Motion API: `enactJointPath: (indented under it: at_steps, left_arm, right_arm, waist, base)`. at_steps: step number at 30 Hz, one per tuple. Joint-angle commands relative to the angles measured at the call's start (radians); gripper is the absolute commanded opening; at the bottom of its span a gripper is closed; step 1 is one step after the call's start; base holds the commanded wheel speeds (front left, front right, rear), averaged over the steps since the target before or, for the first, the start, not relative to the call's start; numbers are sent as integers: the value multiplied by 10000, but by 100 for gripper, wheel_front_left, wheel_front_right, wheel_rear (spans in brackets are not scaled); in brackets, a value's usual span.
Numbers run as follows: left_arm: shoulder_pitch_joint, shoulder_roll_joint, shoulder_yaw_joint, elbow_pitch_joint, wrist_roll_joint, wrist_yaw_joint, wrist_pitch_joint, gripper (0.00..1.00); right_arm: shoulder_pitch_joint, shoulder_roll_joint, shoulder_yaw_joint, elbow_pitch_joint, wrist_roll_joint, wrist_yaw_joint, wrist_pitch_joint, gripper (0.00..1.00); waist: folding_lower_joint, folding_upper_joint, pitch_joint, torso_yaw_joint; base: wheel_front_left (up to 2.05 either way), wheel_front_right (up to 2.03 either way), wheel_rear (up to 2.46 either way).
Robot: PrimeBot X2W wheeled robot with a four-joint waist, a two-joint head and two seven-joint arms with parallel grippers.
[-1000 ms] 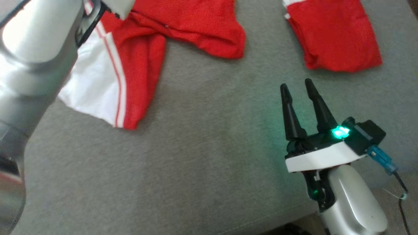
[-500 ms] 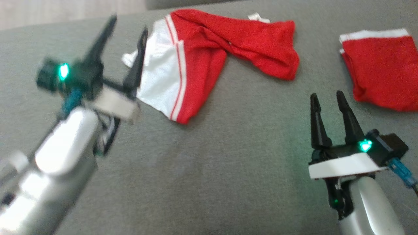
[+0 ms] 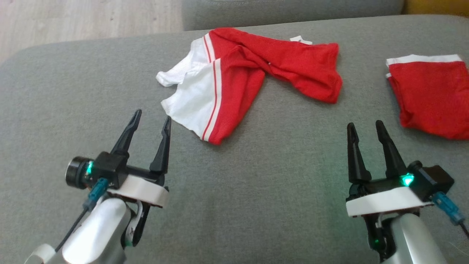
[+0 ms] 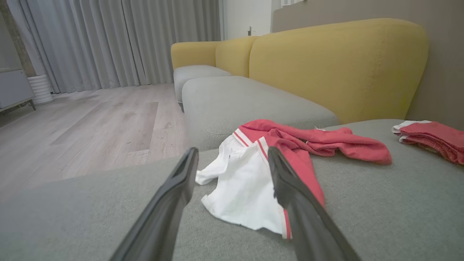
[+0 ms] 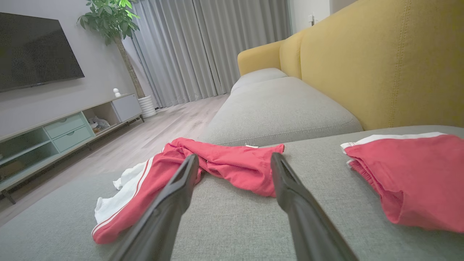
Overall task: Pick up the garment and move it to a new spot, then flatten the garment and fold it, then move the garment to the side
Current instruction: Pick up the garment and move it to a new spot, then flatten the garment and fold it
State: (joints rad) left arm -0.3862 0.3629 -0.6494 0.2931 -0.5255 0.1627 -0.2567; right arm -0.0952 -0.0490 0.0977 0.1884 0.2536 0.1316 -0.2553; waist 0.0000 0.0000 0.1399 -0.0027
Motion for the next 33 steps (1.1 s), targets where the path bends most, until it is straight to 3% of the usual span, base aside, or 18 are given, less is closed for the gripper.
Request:
enactJointPath:
  at_steps: [1, 10, 20, 29, 32, 33]
  left_arm:
    - [-539, 176, 507, -149, 98, -90, -51, 100]
    - [-1190, 212, 390, 1224, 51, -404, 620, 100]
    - [-2449, 253, 229, 3254, -143, -642, 2347, 100]
    - [-3561, 258, 242, 4906, -125, -622, 2853, 100]
    - [-3719, 161, 181, 5281, -242, -905, 3048, 100]
    - [-3743, 117, 125, 5369, -288, -1092, 3136, 73]
  right_arm:
    - [-252, -12, 312, -334, -81, -9, -65, 100]
    - [-359, -12, 536, -403, 1, -9, -65, 100]
    - [-534, -12, 640, -553, 154, -9, -65, 100]
    - [-819, -12, 730, -647, 284, -9, -65, 100]
    - [-857, -12, 712, -641, 305, -9, -65, 100]
    - [-861, -12, 697, -639, 308, -9, -65, 100]
  waist:
    - [0, 0, 57, -164]
    - [0, 0, 389, -815]
    - [0, 0, 1201, -1423]
    - [0, 0, 1859, -1774]
    - [0, 0, 1906, -1821]
    - [0, 0, 1907, -1828]
  base:
    - [0, 0, 0]
    - [0, 0, 0]
    - [0, 0, 0]
    - [0, 0, 0]
    - [0, 0, 0]
    - [0, 0, 0]
